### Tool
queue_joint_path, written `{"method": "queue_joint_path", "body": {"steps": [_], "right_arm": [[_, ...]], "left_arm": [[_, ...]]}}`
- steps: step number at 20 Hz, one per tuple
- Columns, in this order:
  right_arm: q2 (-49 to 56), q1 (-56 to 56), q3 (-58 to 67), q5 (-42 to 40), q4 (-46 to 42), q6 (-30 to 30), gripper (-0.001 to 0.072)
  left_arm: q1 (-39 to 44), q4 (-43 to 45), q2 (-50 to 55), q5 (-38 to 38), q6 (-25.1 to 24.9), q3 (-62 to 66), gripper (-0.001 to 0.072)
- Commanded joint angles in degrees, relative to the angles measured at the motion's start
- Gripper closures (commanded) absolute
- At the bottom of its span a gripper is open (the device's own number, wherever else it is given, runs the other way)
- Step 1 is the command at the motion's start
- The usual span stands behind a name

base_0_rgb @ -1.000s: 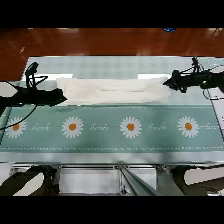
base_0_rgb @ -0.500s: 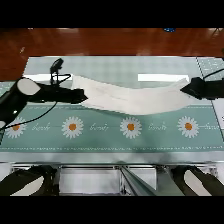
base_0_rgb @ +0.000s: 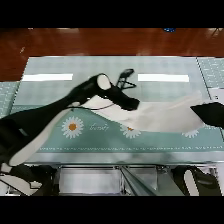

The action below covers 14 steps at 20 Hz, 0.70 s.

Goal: Fold the shirts.

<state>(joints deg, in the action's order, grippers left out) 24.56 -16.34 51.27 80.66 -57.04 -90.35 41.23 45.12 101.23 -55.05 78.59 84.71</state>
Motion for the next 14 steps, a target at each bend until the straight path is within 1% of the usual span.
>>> {"method": "queue_joint_path", "body": {"steps": [1, 3, 4, 6, 7, 10, 11, 14], "right_arm": [[-2.6, 0.0, -0.2, 1.9, 0.2, -2.0, 0.0692], [-2.6, 0.0, -0.2, 1.6, 0.2, -2.0, 0.0692], [-2.6, 0.0, -0.2, 1.6, 0.3, -2.0, 0.0692], [-2.6, 0.0, -0.2, 1.5, 0.2, -2.0, 0.0692], [-2.4, 0.0, -0.2, 1.4, 0.2, -2.0, 0.0692], [-1.0, 0.0, -0.2, 1.1, 1.6, -1.9, 0.0692], [0.1, 0.0, -0.2, 0.4, 3.6, -1.4, 0.0692], [5.9, 1.8, -0.2, -4.6, 14.0, 2.9, 0.0692]], "left_arm": [[8.3, -7.3, 9.9, -3.1, 0.7, 8.2, 0.068], [11.7, -9.7, 12.2, -3.3, 0.7, 9.4, 0.068], [12.8, -10.6, 12.7, -5.0, 0.2, 9.6, 0.068], [13.2, -10.9, 12.4, -9.1, -2.7, 9.7, 0.068], [12.0, -10.8, 11.8, -9.6, -3.0, 9.7, 0.068], [4.5, -10.8, 8.4, -9.9, -2.9, 9.7, 0.068], [1.0, -10.6, 6.7, -11.0, -2.7, 9.6, 0.068], [-8.9, -9.4, -0.9, -15.1, -3.9, 7.9, 0.068]]}}
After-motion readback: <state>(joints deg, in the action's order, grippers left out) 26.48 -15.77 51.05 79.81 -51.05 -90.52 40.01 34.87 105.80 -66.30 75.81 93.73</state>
